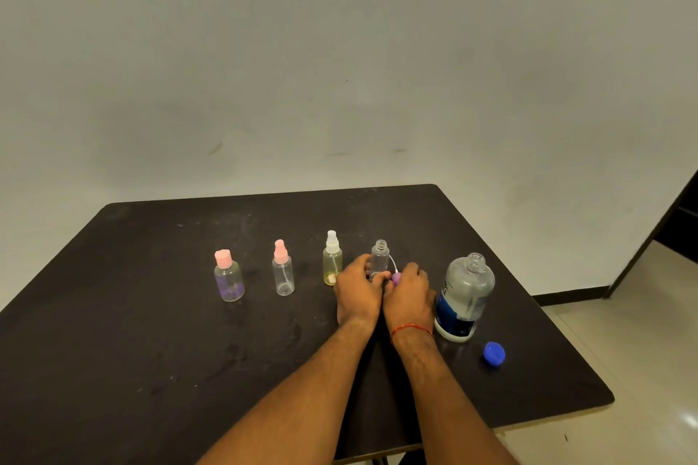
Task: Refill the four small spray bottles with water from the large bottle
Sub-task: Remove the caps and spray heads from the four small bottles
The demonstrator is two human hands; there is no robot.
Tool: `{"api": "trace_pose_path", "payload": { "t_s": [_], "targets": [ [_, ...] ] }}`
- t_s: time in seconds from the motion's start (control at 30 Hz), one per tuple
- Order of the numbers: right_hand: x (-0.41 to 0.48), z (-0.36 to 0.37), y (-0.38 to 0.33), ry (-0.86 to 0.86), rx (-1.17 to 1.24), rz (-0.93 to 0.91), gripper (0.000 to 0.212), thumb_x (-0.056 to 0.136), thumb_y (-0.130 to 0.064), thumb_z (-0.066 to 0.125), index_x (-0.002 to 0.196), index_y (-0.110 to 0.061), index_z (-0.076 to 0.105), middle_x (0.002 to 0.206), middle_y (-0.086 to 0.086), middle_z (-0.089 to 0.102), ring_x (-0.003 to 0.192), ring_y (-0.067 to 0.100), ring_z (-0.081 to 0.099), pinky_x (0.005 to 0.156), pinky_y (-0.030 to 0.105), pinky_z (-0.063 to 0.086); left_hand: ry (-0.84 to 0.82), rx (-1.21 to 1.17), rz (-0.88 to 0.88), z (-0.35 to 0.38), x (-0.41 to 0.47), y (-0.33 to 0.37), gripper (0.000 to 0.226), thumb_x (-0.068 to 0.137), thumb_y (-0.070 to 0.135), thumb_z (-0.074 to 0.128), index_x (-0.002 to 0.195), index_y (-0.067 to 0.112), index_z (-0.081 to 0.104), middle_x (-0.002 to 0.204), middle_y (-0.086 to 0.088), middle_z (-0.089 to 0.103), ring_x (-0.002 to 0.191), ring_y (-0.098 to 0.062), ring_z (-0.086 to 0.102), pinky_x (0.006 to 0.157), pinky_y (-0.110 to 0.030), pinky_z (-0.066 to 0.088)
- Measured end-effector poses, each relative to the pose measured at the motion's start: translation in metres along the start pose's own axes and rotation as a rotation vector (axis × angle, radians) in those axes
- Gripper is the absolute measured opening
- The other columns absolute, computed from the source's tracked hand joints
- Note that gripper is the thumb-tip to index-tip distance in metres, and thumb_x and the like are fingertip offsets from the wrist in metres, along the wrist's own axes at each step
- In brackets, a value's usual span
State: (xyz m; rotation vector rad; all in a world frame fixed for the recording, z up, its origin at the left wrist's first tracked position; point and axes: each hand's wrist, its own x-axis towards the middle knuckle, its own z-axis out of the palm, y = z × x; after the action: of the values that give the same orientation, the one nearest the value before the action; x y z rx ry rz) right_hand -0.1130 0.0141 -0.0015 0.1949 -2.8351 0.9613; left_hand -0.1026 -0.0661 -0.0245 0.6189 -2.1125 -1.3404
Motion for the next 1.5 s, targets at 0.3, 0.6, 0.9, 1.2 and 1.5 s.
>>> {"api": "trace_pose_path", "payload": {
  "t_s": [0.3, 0.6, 0.9, 1.2, 1.5],
  "targets": [
    [-0.020, -0.019, -0.001, 0.048, 0.014, -0.081, 0.024, 0.095, -0.024, 0.055, 0.117, -0.014, 0.050, 0.115, 0.007, 0.050, 0.090, 0.030, 0.063, 0.066, 0.030, 0.042, 0.081, 0.046, 0.060, -0.017, -0.028, 0.001, 0.032, 0.089, 0.018, 0.076, 0.120, 0.017, 0.068, 0.107, 0.009, 0.068, 0.087, 0.002, 0.061, 0.081, -0.017, 0.052],
    [-0.031, -0.029, -0.039, 0.171, 0.217, -0.437, 0.028, 0.089, -0.029, 0.067, 0.112, -0.017, 0.059, 0.097, -0.002, 0.058, 0.077, 0.006, 0.052, 0.069, 0.017, 0.044, 0.149, 0.050, 0.080, -0.082, -0.044, -0.028, 0.012, 0.087, 0.022, 0.079, 0.096, 0.021, 0.072, 0.087, 0.012, 0.070, 0.080, 0.002, 0.067, 0.076, -0.018, 0.056],
    [0.008, 0.000, -0.090, -0.100, 0.161, -0.310, 0.043, 0.086, -0.041, 0.070, 0.120, -0.015, 0.062, 0.115, 0.003, 0.060, 0.103, 0.018, 0.061, 0.086, 0.030, 0.050, 0.172, -0.050, 0.019, -0.099, -0.044, -0.035, 0.036, 0.089, 0.025, 0.077, 0.123, 0.019, 0.068, 0.112, 0.008, 0.069, 0.101, -0.004, 0.066, 0.089, -0.016, 0.054],
    [0.001, 0.001, -0.079, -0.108, 0.286, -0.325, 0.018, 0.080, -0.031, 0.076, 0.088, -0.017, 0.068, 0.087, 0.000, 0.066, 0.079, 0.013, 0.061, 0.072, 0.026, 0.051, 0.135, -0.032, 0.041, -0.098, -0.042, -0.034, 0.055, 0.090, 0.026, 0.076, 0.141, 0.022, 0.056, 0.140, 0.004, 0.059, 0.129, -0.011, 0.054, 0.110, -0.034, 0.048],
    [-0.021, -0.019, -0.071, -0.144, 0.408, -0.358, 0.023, 0.075, -0.038, 0.081, 0.083, -0.021, 0.067, 0.074, -0.004, 0.064, 0.070, 0.011, 0.061, 0.065, 0.022, 0.053, 0.088, -0.097, 0.121, -0.099, -0.048, -0.030, 0.032, 0.086, 0.027, 0.079, 0.113, 0.038, 0.064, 0.103, 0.020, 0.069, 0.098, 0.003, 0.065, 0.085, -0.015, 0.053]
  ]
}}
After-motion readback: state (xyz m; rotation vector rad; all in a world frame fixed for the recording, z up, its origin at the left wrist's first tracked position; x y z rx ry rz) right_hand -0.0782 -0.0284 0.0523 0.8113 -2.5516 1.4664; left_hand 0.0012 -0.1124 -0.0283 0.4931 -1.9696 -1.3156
